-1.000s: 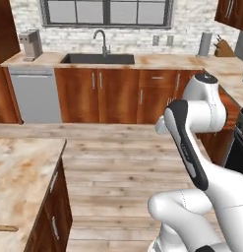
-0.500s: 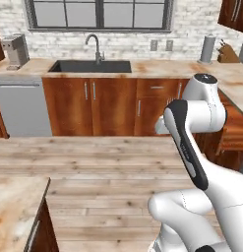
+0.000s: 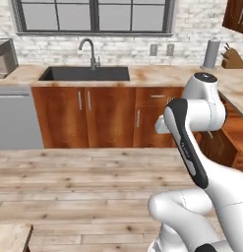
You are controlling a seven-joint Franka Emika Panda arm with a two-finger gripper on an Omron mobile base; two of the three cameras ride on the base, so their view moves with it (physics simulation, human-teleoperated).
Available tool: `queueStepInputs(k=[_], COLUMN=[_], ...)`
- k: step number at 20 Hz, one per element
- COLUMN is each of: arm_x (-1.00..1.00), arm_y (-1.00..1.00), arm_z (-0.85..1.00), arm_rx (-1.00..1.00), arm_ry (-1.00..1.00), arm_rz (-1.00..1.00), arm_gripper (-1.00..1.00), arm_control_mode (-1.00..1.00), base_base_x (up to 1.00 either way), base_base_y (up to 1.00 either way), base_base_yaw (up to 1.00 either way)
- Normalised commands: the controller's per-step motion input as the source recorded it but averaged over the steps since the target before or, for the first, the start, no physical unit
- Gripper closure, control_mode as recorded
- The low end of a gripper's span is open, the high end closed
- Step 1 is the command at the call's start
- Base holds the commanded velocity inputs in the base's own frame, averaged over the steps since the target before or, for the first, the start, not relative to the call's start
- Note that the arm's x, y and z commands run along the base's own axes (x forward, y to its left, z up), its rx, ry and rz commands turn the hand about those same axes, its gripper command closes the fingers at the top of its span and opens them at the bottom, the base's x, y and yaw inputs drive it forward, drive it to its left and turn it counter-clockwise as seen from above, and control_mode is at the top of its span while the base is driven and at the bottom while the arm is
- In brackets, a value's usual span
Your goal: Organize the utensils by type. Pick up the wooden spoons from the counter and place them in the open cabinet. Then pick up the metallic utensils from the counter and place them in the open drawer.
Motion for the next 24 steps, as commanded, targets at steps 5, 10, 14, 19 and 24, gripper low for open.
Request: queueStepInputs(k=[5,10,14,19,24], arm_x=[0.0,0.0,0.0,0.0,0.0], arm_y=[0.0,0.0,0.0,0.0,0.0], arm_z=[0.0,0.0,0.0,0.0,0.0], arm_rx=[0.0,0.0,0.0,0.0,0.0], arm_ry=[0.0,0.0,0.0,0.0,0.0], arm_rz=[0.0,0.0,0.0,0.0,0.0], arm_gripper=[1.0,1.0,1.0,1.0,1.0], arm_control_mode=[1.0,1.0,1.0,1.0,1.0], base_base_x=[0.54,0.39,0.29,0.2,0.06], base_base_y=[-0.26,-0.39,-0.43,-0.42,-0.48], base_base_yaw=[-0.02,0.0,-0.01,-0.05,0.0])
